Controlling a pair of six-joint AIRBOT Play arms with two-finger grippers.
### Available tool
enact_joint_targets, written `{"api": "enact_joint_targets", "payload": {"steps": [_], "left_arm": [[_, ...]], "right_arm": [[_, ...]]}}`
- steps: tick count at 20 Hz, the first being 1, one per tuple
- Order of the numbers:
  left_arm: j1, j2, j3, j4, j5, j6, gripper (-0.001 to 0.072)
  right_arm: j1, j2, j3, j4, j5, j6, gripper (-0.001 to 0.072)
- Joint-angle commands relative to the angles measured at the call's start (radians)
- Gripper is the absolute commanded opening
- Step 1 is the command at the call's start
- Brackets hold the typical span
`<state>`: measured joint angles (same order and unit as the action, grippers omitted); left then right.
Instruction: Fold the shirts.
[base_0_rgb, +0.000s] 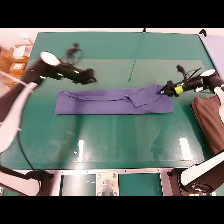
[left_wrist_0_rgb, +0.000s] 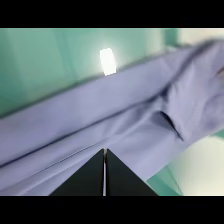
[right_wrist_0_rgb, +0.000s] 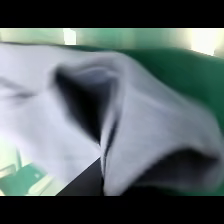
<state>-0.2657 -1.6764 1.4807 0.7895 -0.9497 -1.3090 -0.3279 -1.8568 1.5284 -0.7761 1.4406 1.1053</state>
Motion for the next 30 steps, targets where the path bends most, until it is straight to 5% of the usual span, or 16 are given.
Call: {"api": "enact_joint_targets", "payload": {"steps": [1,5,12,16,19,23,29,30], "left_arm": [[-0.202,-0.12,0.001,0.002,0.178,0.001,0.0023],[-0.314,-0.266,0.081,-0.013,0.171,-0.032,0.0023],[-0.335,-0.338,0.211,-0.045,0.106,-0.079,0.0023],[-0.255,-0.32,0.321,0.046,-0.222,-0.084,0.0023],[-0.115,-0.232,0.387,0.377,-0.485,-0.188,0.0022],[0.066,-0.059,0.386,0.716,-0.615,-0.241,0.0022],[0.229,0.048,0.386,0.787,-0.64,-0.241,0.0023],[0.25,0.05,0.386,0.786,-0.64,-0.235,0.0023]], "right_arm": [[0.019,0.114,0.084,0.01,0.112,0.065,0.0016],[0.088,0.26,0.199,0.01,0.245,0.159,0.0016],[0.214,0.353,0.36,0.009,0.27,0.249,0.0016],[0.271,0.348,0.36,0.006,0.248,0.281,0.0016],[0.344,0.342,0.359,0.006,0.188,0.325,0.0016],[0.549,0.286,0.312,0.006,0.016,0.344,0.0016],[0.961,-0.027,0.287,0.053,-0.518,0.353,0.0016],[1.018,-0.092,0.287,0.072,-0.627,0.353,0.0065]]}}
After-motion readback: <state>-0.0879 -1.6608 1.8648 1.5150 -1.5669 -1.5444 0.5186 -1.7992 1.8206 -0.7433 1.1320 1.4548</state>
